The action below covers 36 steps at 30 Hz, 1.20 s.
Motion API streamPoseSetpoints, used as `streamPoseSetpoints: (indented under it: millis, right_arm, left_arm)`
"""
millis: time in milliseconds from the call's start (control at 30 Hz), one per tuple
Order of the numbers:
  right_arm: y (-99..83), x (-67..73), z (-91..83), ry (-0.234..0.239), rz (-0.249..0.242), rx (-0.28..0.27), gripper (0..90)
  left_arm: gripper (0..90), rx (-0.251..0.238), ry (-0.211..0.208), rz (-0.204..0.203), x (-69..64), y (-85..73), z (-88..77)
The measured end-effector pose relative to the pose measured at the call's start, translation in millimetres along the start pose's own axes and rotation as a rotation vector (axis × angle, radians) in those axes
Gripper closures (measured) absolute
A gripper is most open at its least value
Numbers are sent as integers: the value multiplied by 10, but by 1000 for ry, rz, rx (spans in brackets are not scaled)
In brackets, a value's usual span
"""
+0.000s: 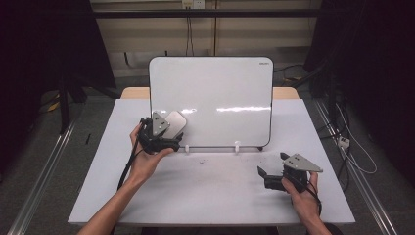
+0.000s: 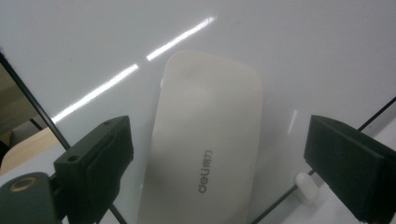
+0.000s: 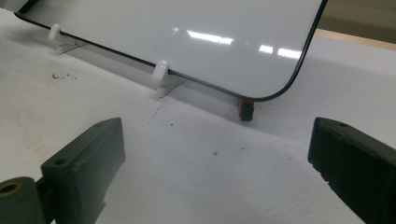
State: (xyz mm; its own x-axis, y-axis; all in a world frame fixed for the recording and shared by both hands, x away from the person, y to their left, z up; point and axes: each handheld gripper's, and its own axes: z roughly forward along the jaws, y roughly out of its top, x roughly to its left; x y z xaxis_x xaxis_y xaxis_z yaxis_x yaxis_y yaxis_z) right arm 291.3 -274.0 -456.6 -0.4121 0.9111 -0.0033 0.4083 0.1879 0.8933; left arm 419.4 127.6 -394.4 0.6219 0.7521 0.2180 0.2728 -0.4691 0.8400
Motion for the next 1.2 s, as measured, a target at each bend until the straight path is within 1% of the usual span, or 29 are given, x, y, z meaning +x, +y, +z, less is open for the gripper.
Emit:
streamPoseSetpoints:
  millis: [100, 133, 167, 233, 333, 400, 433, 467, 533, 600, 667, 700, 733, 800, 833, 867, 933, 967, 1067, 1100, 1200]
  right_arm:
    - [2, 3, -2, 0, -1, 2, 40]
    - [3, 5, -2, 1, -1, 2, 40]
    - [4, 6, -1, 2, -3, 1, 40]
    - [5, 12, 1, 3, -2, 1, 40]
    - [7, 12, 6, 4, -3, 0, 40]
    - [6, 12, 6, 5, -2, 1, 40]
    - [6, 10, 7, 4, -4, 1, 40]
    - [7, 10, 8, 4, -3, 0, 39]
    - [8, 13, 9, 4, -4, 1, 41]
    - [8, 12, 6, 3, -5, -1, 40]
    - [7, 8, 5, 2, -3, 0, 40]
    - [7, 7, 5, 1, -3, 1, 40]
    - [7, 8, 6, 1, -4, 0, 40]
    - [7, 11, 6, 2, -4, 1, 40]
    - [7, 12, 7, 2, -4, 0, 40]
    - [7, 12, 7, 3, -4, 1, 40]
    - [7, 11, 6, 1, -4, 1, 40]
    - [7, 11, 6, 1, -4, 1, 40]
    - [9, 16, 7, 1, -3, 1, 40]
    - [8, 16, 9, 0, -5, 1, 40]
    - [10, 18, 13, -1, -5, 2, 40]
  left_arm:
    - [77, 3, -36, -36, 34, -1, -38]
    - [75, 0, -36, -42, 37, -1, -52]
    - [61, -7, -35, -42, 34, 2, -64]
    - [52, -16, -46, -32, 46, 10, -99]
    - [45, -30, -65, -67, 73, 13, -153]
    - [44, -28, -87, -98, 95, 6, -177]
    - [44, -19, -88, -103, 103, 2, -180]
    - [45, -13, -79, -103, 114, -5, -185]
    - [47, -21, -62, -109, 133, -19, -214]
    - [47, -31, -64, -126, 145, -42, -238]
    - [47, -32, -66, -130, 142, -62, -263]
    - [47, -29, -53, -126, 137, -72, -284]
    - [48, -37, -45, -129, 131, -87, -301]
    - [57, -52, -44, -129, 122, -114, -340]
    - [58, -49, -42, -124, 119, -127, -359]
    - [57, -50, -39, -128, 111, -144, -371]
    - [55, -39, -49, -127, 102, -176, -397]
    - [56, -34, -45, -123, 88, -191, -414]
    - [53, -40, -53, -108, 49, -230, -463]
    - [51, -48, -57, -116, 38, -244, -479]
    - [51, -38, -46, -107, 13, -275, -519]
